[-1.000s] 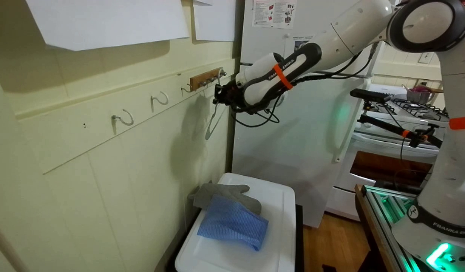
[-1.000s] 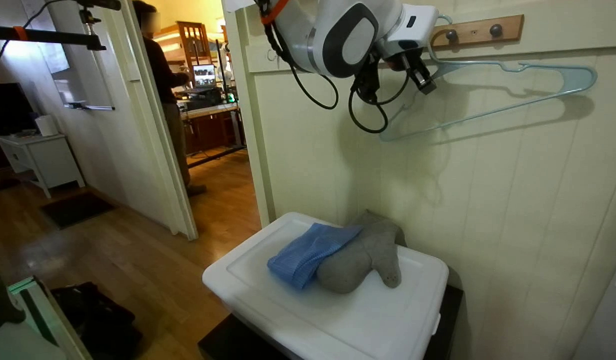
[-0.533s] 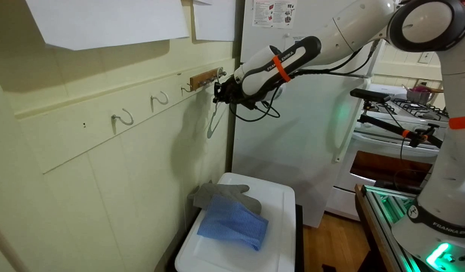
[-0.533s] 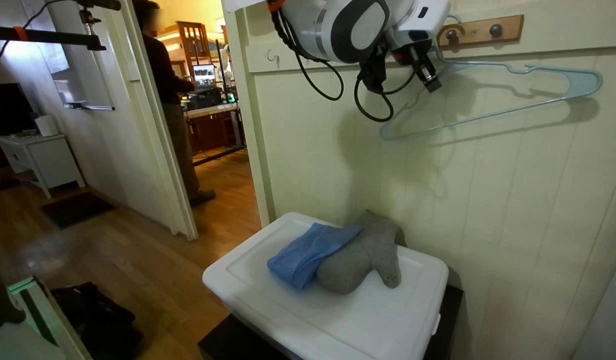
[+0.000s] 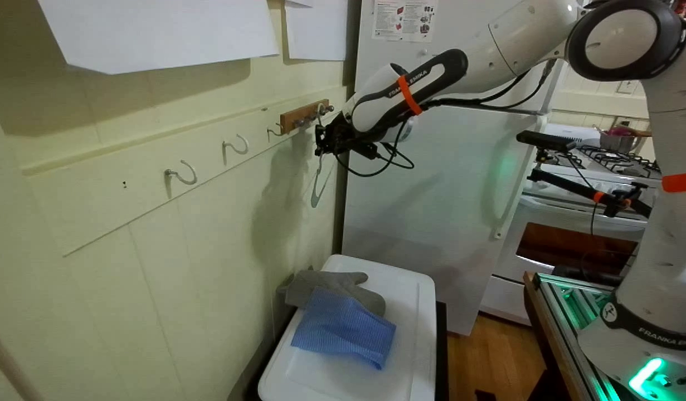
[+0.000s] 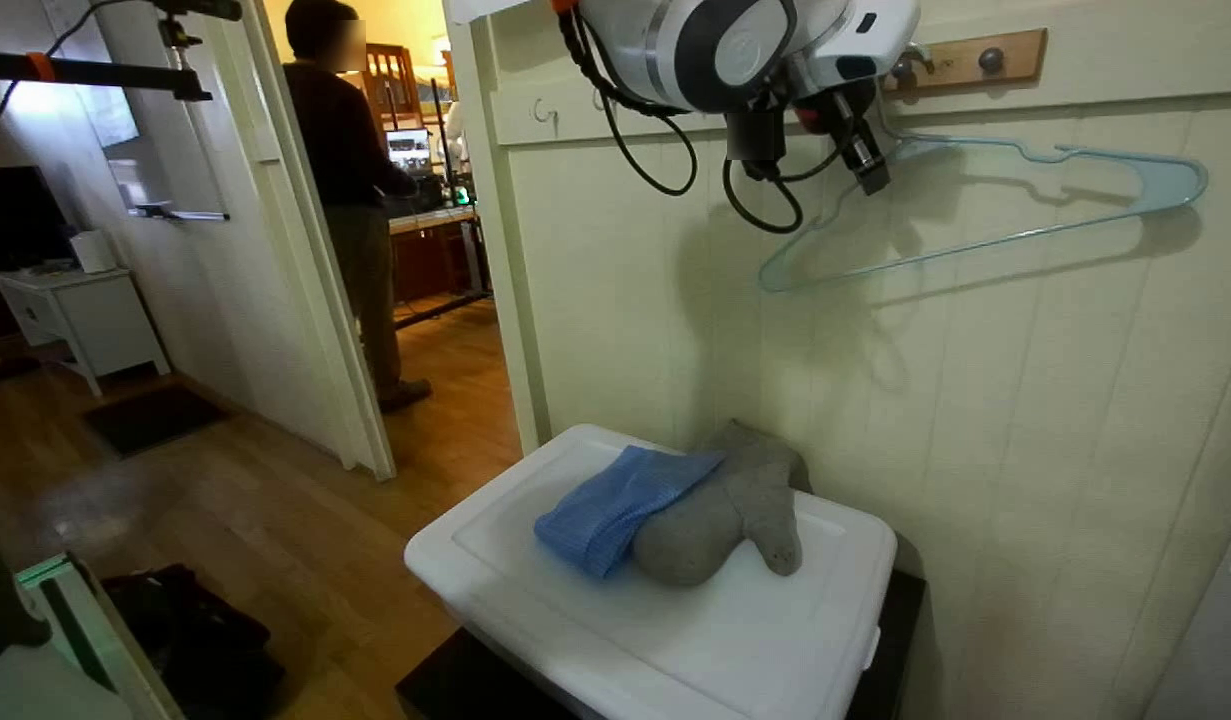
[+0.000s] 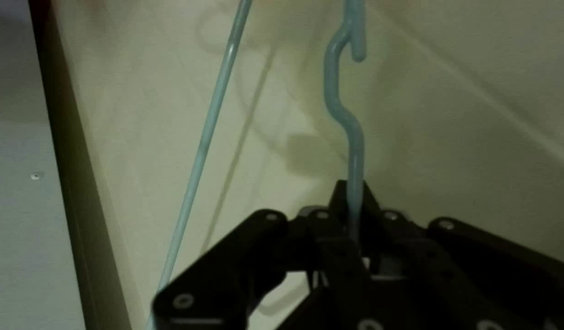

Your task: Move the clothes hanger to the next hook

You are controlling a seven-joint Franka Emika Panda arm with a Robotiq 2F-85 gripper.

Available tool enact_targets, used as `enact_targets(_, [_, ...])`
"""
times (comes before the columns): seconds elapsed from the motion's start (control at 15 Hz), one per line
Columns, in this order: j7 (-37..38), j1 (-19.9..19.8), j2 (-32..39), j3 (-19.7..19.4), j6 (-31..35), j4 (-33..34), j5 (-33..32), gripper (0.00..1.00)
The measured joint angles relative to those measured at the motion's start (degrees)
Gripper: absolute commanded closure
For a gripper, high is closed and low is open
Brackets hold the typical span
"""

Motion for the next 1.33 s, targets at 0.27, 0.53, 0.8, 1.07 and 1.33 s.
enact_targets(0.27, [-0.06, 1.12, 1.74, -1.33, -1.06, 1.39, 0.00, 0.99])
enact_targets(0.53, [-0.06, 1.87, 3.04, -2.00, -1.30, 3.17, 0.00, 0.62])
enact_targets(0.8, [0.03, 2.63, 3.27, -2.65, -3.05, 3.46, 0.39, 0.31])
enact_targets(1.07, [0.11, 3.53, 2.37, -4.07, -6.14, 2.50, 1.06, 0.02])
enact_targets(1.33, [-0.19, 6.02, 0.13, -8.45, -9.86, -0.47, -0.36, 0.00])
